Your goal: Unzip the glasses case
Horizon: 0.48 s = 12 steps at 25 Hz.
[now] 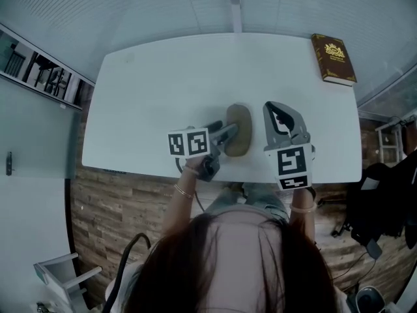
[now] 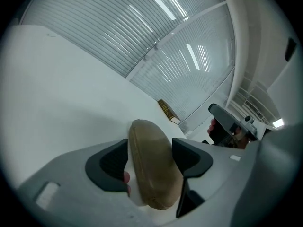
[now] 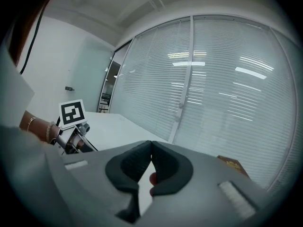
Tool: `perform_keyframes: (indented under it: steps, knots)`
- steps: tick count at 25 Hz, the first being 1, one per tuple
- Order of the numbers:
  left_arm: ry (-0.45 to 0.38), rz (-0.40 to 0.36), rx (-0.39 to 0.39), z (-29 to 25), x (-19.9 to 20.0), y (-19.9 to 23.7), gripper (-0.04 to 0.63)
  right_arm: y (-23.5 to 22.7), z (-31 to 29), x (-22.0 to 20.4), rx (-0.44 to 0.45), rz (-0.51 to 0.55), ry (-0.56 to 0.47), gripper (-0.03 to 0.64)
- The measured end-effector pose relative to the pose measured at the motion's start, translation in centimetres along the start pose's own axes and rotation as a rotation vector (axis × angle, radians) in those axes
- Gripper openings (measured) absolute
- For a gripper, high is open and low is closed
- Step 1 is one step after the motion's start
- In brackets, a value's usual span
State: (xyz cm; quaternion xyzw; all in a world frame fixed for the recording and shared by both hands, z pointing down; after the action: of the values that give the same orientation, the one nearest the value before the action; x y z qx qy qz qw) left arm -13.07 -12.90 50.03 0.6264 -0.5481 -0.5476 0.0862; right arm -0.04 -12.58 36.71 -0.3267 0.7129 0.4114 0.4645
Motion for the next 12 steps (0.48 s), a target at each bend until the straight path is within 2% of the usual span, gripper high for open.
perform_keyframes:
  steps: [4,12]
  knots:
    - [0.021,0.049,-0.019,-0.4,-0.2,0.0,0.322,-0.7,-0.9,0.0,0.020,0.000,-0.010,0.002]
    - [0.129,0.060,-0.062,-2.4,-0.3,-1.3,0.353,-1.6,-2.4,-0.6,0.063,-0.006,-0.012,0.003]
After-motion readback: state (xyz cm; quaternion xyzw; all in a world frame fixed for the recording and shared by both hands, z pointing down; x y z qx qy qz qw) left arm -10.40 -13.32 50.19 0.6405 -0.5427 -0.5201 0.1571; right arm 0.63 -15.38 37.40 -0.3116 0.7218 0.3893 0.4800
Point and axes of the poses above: the fingertips, and each gripper's own axes: z backward along the fingers, y to its left, x out of its top, the point moved 3 cm from there along z, backward along the fingers, and after that the axes turned 5 degrees about -x, right-handed, at the moved point
